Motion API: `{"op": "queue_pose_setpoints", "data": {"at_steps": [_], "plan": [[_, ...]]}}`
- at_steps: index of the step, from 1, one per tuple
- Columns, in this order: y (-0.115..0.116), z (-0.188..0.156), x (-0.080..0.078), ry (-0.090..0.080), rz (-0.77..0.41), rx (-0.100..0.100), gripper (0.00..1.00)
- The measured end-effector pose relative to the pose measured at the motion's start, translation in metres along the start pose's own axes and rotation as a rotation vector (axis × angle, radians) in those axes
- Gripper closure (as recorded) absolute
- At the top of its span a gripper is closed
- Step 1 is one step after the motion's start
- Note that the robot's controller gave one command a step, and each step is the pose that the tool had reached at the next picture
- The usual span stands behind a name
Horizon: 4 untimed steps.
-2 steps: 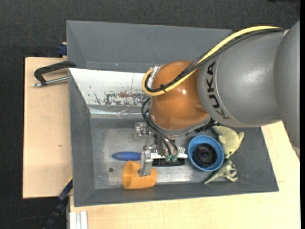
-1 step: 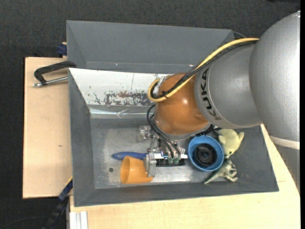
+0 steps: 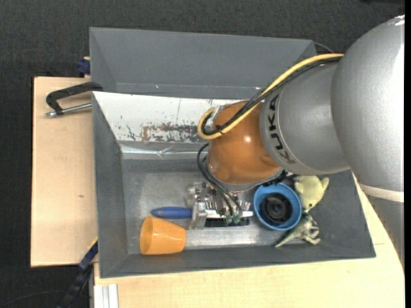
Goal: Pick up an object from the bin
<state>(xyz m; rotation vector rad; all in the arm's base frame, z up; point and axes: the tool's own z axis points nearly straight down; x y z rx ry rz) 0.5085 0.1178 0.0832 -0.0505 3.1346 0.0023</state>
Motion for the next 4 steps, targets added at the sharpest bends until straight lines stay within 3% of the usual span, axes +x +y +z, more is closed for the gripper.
{"op": "queue_pose_setpoints", "data": {"at_steps": [1,2,3,4], "plan": [[0.007,-0.111,-0.018,-0.006,0.002,-0.002,1.00],[-0.015,-0.393,-0.041,-0.010,-0.113,0.000,1.00],[-0.025,-0.387,-0.082,-0.001,-1.040,-0.002,1.00],[-0.023,-0.375,-0.069,0.004,-1.677,-0.006,1.00]]}}
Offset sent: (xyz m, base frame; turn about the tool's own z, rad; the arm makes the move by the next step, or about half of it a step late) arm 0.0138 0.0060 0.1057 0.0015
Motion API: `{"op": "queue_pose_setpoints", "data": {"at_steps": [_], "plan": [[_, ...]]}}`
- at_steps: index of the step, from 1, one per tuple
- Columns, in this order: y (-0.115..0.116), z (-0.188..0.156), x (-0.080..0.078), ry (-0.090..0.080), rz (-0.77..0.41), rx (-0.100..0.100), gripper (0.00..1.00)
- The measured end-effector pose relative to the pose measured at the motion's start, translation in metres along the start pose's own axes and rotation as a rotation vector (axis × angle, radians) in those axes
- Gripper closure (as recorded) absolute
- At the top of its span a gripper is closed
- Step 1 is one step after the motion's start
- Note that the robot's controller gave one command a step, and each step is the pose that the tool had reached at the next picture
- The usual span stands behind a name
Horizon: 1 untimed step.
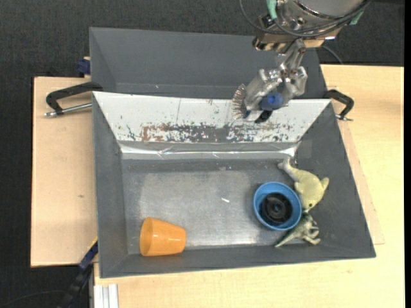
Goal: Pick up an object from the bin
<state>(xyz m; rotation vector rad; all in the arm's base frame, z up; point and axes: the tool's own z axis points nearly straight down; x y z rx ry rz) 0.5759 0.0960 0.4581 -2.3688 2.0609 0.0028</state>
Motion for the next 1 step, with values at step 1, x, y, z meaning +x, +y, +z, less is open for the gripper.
{"op": "queue_pose_setpoints", "data": {"at_steps": [1], "plan": [[0.0725,0.2085,-0.0118,0.000,0.025,-0.011,1.00]]}}
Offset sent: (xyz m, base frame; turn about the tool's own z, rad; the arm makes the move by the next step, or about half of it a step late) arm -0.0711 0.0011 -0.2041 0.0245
